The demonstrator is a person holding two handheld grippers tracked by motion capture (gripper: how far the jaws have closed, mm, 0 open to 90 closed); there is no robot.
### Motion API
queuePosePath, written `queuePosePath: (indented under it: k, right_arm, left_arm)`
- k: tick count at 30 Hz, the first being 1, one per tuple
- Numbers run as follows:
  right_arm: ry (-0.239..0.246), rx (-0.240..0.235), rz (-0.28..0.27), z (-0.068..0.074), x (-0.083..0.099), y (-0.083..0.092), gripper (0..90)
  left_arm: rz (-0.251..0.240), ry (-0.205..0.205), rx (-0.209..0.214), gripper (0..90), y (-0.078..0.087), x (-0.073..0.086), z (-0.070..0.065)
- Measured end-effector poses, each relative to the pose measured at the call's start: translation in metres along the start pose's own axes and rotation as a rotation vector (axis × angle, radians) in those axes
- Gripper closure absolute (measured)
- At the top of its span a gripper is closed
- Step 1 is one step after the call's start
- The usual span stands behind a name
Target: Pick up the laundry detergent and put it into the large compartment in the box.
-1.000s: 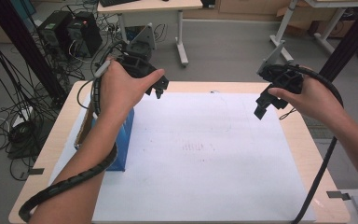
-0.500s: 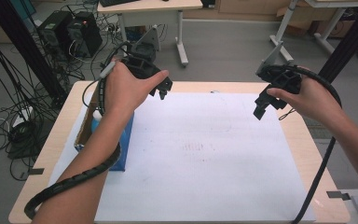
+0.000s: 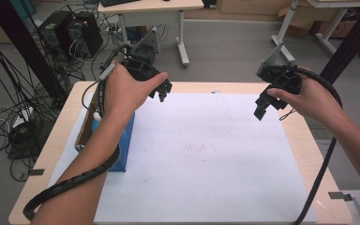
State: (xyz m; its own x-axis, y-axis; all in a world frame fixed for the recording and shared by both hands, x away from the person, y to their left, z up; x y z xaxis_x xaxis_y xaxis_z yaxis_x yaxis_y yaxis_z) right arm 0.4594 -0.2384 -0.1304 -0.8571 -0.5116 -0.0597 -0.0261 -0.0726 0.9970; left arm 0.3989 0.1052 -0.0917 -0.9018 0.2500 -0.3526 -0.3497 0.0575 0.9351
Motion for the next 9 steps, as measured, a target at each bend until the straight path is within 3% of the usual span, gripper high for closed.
queuePosePath:
  k: [9]
  right_arm:
    - [0.007, 0.001, 0.004, 0.0007, -0.0002, -0.0006, 6.6]
  left_arm:
    - [0.005, 0.010, 0.000, 11.1, 0.0000, 0.0026, 0.0037]
Point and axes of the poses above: each handheld gripper's, and its own axes: y roughly backward along the jaws, x roughly out of its underside, z roughly to its left, the point moved 7 cm from there along -y, roughly forward along the jaws, and after that the axes turned 2 degrees about -z, right-handed, at the moved point
